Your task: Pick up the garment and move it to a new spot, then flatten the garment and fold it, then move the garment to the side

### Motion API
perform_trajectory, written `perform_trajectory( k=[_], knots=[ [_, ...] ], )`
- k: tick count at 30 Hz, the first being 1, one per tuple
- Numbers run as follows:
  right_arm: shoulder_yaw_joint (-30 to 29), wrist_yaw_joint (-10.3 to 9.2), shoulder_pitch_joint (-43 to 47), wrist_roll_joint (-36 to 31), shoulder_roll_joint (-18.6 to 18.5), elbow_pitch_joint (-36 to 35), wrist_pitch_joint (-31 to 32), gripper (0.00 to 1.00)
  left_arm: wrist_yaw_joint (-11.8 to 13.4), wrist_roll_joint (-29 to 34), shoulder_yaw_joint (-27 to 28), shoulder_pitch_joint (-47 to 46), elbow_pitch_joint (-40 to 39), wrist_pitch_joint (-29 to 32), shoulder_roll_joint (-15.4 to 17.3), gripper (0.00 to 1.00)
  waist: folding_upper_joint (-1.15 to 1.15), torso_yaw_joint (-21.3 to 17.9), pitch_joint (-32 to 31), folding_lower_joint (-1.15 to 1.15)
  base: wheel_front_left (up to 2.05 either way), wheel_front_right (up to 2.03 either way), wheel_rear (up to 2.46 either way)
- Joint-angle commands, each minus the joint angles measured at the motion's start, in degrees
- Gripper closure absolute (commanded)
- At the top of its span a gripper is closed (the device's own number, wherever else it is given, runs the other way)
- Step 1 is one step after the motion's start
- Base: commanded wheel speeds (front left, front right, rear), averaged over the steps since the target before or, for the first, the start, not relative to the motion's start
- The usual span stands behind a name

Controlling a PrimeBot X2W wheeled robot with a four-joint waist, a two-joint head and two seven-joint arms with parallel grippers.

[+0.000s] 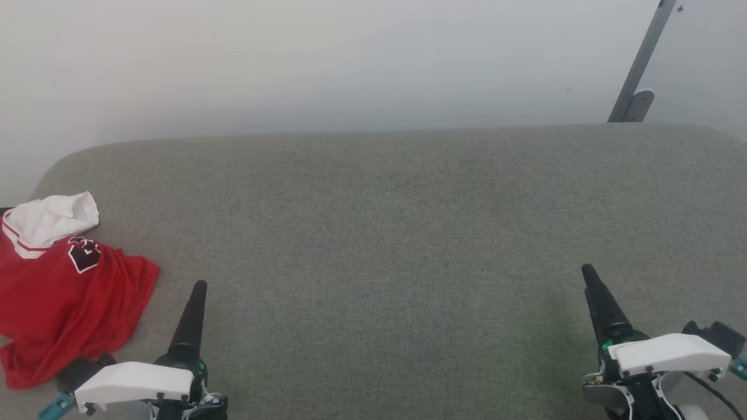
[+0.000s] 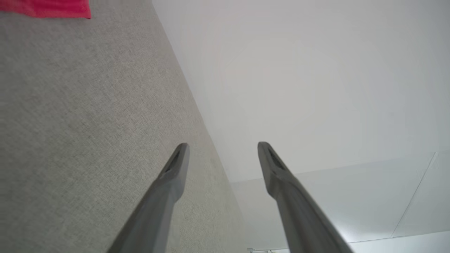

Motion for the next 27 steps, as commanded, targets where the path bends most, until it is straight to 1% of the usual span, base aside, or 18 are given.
perform_trajectory(
  k=[1, 7, 14, 21, 27],
  knots=[
    [0.58, 0.02, -2.02, -2.1, -0.84, -0.05, -0.68, 0.0, 0.4, 2.37, -0.35, -0.75, -0.95, -0.73, 1.11, 0.0, 0.0, -0.01, -0.05, 0.0, 0.0, 0.0, 0.0],
    [1.43, 0.03, -3.32, -10.01, -1.65, 2.46, -2.07, 0.0, 1.9, 9.83, -1.76, -0.7, -0.72, -2.39, 2.86, 0.0, 0.0, -0.03, -0.31, 0.0, 0.0, 0.0, 0.0],
    [1.93, 0.03, -4.55, -18.53, -1.92, 5.3, -2.89, 0.0, 2.69, 17.44, -2.42, -0.98, -0.45, -3.88, 4.19, 0.0, 0.0, -0.06, -0.61, 0.0, 0.0, 0.0, 0.0],
    [1.49, 0.03, -5.59, -26.52, -2.24, 6.92, -3.24, 0.0, 2.32, 24.64, -1.5, -1.11, -0.61, -5.19, 4.7, 0.0, 0.0, -0.18, -0.74, 0.0, 0.0, 0.0, 0.0],
    [0.62, 0.03, -6.15, -31.45, -2.57, 6.88, -3.41, 0.0, 1.42, 30.45, -0.57, -1.35, -0.79, -6.24, 4.93, 0.0, 0.0, -0.36, -0.78, 0.0, 0.0, 0.0, 0.0]
  ],
)
